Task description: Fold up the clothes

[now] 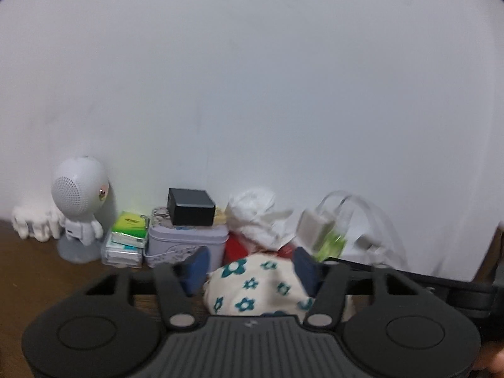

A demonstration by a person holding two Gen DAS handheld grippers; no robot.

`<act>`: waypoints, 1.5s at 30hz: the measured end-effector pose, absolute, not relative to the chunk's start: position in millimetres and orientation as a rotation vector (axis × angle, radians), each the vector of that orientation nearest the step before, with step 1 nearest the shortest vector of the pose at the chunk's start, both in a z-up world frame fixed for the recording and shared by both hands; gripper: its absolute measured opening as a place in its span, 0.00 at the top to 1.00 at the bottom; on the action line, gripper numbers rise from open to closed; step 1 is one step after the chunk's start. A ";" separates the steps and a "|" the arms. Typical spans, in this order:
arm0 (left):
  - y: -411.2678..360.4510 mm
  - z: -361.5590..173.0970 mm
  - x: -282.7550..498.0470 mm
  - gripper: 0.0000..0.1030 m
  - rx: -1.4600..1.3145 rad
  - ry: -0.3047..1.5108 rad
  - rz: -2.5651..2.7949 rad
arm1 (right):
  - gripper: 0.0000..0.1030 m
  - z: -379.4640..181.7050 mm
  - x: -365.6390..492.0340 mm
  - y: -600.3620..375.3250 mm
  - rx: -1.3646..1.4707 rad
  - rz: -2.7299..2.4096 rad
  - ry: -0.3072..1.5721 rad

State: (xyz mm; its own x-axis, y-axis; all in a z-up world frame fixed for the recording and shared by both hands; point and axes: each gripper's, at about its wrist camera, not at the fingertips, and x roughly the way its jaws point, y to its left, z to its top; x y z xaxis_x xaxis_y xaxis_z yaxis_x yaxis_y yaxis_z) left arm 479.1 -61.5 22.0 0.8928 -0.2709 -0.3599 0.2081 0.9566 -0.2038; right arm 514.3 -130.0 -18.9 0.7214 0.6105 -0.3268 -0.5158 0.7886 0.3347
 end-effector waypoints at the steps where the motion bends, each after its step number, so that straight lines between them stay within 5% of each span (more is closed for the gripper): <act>1: -62.4 15.0 484.3 0.57 -0.159 0.415 -0.246 | 0.62 -22.3 518.1 -124.3 0.210 0.625 0.454; 3: -64.2 1.0 494.8 0.64 -0.152 0.452 -0.237 | 0.66 -28.2 524.8 -116.1 0.179 0.610 0.470; 16: -58.7 -18.7 493.2 0.62 -0.142 0.524 -0.228 | 0.66 -49.5 533.5 -98.0 0.109 0.602 0.522; 20: -51.5 -13.1 480.9 0.42 -0.184 0.474 -0.220 | 0.66 -46.4 525.2 -100.7 0.111 0.609 0.479; 24: -40.1 -0.2 456.5 0.05 -0.201 0.352 -0.170 | 0.47 -28.5 505.2 -116.5 0.136 0.639 0.387; 26: -36.5 4.5 441.9 0.00 -0.196 0.284 -0.119 | 0.24 -20.9 495.8 -122.6 0.136 0.632 0.345; 34: -35.0 5.9 387.1 0.00 -0.086 0.211 -0.038 | 0.01 -19.3 463.3 -126.7 0.136 0.601 0.297; 45: -25.8 -10.3 299.7 0.00 -0.063 0.325 -0.081 | 0.00 -31.0 366.7 -154.9 0.123 0.516 0.272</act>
State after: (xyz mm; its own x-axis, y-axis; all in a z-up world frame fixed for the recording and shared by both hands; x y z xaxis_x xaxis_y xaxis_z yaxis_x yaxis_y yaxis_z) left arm 299.7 -25.8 -10.3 0.9446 -0.0898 -0.3158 0.0695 0.9948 -0.0749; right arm 366.7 -154.9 -31.0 0.8351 0.5018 -0.2252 -0.4694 0.8637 0.1836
